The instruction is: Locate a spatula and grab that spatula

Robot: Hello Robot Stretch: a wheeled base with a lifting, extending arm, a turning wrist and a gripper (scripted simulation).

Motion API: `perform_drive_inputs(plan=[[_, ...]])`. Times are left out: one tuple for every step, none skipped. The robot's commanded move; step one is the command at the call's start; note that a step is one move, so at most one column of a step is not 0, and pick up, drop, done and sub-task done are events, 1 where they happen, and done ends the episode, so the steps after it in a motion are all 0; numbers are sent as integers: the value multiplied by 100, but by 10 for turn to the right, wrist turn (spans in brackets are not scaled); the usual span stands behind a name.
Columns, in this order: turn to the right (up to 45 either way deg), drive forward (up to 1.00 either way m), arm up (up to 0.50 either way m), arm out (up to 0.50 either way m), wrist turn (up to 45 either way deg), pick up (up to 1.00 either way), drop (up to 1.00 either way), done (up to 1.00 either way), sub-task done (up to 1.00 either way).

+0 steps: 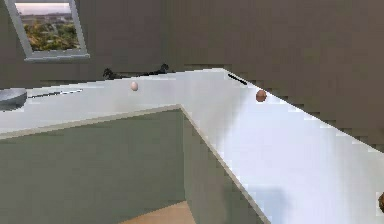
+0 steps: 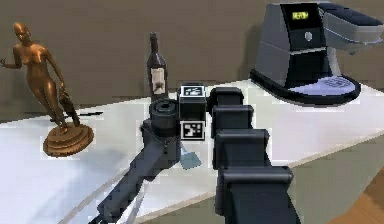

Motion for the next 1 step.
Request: perform_drive_inputs(plan=[[0,0,0,0,450,0,0,0,0]])
